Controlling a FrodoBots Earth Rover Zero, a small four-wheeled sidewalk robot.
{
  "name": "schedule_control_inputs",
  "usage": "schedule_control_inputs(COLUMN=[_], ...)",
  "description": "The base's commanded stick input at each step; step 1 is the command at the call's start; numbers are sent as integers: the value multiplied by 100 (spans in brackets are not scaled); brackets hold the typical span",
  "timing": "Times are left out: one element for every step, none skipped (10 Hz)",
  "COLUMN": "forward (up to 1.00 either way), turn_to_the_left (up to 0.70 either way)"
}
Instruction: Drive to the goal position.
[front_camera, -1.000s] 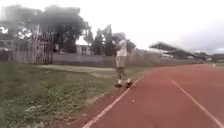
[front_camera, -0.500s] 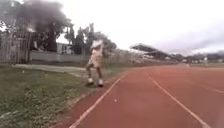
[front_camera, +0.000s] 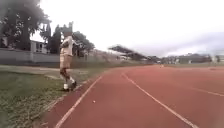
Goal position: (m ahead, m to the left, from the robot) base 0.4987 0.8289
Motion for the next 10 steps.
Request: schedule_control_inputs(forward=[7, 25, 70, 70, 70, 70, 70, 70, 70, 70], turn_to_the_left=[-70, -72, -14, -14, -14, -14, 0, 0, 0, 0])
